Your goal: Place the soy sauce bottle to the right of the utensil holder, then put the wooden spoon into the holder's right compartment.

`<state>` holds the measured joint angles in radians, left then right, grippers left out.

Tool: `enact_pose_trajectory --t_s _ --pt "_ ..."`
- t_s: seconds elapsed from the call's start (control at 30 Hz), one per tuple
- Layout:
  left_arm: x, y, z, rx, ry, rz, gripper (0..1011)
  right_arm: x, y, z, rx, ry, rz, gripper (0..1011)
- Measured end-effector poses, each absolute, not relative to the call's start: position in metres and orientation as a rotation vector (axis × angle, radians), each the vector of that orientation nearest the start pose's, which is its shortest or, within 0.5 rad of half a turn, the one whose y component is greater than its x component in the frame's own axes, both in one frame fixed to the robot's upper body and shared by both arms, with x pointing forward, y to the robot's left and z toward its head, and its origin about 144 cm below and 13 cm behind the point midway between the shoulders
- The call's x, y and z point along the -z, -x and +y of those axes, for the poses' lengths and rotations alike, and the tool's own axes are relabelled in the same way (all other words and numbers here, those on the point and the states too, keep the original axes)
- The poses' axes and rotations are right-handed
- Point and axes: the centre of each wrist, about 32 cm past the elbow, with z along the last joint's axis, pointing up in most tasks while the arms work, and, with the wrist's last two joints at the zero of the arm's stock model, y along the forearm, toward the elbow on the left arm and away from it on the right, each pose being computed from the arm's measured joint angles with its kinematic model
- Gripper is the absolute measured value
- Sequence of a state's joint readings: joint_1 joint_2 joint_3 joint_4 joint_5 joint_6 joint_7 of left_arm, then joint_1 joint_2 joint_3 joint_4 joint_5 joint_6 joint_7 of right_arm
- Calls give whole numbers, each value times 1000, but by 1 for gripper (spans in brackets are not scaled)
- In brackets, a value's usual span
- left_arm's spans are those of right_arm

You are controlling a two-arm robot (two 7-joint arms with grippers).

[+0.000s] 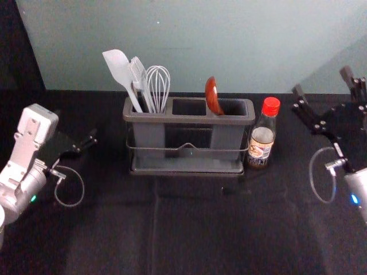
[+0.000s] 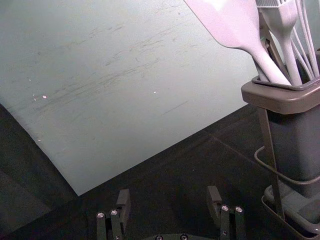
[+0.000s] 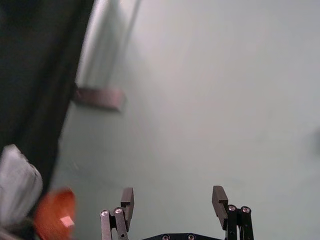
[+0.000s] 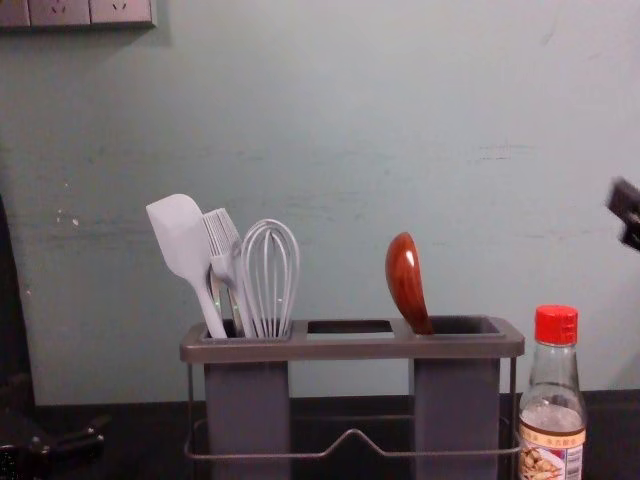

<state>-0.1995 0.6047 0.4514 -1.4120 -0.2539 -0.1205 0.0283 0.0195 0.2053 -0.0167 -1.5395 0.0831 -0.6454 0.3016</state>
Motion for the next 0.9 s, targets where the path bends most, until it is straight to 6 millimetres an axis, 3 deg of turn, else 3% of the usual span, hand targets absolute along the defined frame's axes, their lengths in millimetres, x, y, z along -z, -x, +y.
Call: enact_pose_trajectory --t_s 0.23,0.47,0.9 --pt "-1140 -489 310 -1248 -304 -285 1005 -1143 -458 -308 1318 -62 -538 1002" --pt "-1140 -489 310 -1248 -304 -285 1005 -1138 -458 -316 1366 82 -414 1002" --pt "-1140 -489 310 -1248 -304 -285 1005 -1126 -494 -316 1344 225 -353 1002"
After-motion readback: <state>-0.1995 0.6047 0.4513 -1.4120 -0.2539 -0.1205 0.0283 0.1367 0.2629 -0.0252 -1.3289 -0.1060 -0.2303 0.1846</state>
